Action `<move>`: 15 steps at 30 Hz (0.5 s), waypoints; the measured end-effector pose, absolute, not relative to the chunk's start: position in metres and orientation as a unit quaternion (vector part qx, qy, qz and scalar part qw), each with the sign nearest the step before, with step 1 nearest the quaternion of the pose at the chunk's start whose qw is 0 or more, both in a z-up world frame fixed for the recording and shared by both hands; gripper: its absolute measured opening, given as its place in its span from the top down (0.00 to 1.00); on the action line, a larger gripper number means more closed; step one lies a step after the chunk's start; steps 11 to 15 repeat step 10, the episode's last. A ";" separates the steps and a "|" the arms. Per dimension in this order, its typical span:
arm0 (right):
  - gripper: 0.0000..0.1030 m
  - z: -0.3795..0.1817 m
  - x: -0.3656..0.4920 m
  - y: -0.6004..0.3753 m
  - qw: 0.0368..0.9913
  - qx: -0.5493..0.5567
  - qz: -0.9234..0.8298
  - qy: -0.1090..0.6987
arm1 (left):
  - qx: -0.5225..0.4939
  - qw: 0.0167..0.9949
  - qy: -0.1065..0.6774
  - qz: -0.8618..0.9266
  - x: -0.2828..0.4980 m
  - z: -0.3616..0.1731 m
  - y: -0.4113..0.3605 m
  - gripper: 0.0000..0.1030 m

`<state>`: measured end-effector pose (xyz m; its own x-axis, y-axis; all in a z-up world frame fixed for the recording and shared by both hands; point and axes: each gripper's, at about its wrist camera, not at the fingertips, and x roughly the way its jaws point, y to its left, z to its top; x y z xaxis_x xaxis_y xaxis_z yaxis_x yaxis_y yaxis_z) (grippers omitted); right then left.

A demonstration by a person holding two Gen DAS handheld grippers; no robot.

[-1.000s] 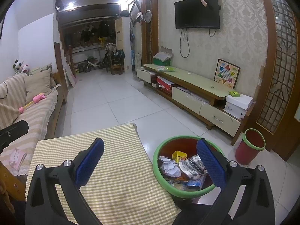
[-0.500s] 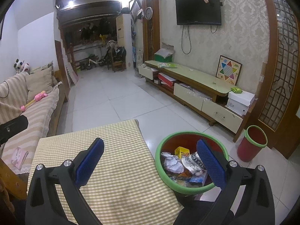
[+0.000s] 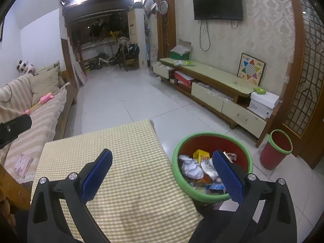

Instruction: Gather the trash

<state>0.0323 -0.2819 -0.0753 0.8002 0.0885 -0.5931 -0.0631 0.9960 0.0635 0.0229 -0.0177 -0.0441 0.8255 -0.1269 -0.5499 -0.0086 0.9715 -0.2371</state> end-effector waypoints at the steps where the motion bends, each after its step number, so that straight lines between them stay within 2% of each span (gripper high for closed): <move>1: 0.07 -0.078 0.034 -0.282 0.947 0.021 0.043 0.317 | -0.116 0.948 0.294 -0.029 0.023 -0.046 -0.016 0.05; 5: 0.07 -0.111 0.049 -0.268 0.932 0.003 0.067 0.356 | -0.116 0.947 0.300 -0.016 0.025 -0.054 -0.013 0.05; 10: 0.07 -0.183 0.085 -0.241 0.906 -0.051 0.095 0.409 | -0.135 0.939 0.316 0.005 0.027 -0.068 0.006 0.05; 15: 0.07 -0.183 0.085 -0.241 0.906 -0.051 0.095 0.409 | -0.135 0.939 0.316 0.005 0.027 -0.068 0.006 0.05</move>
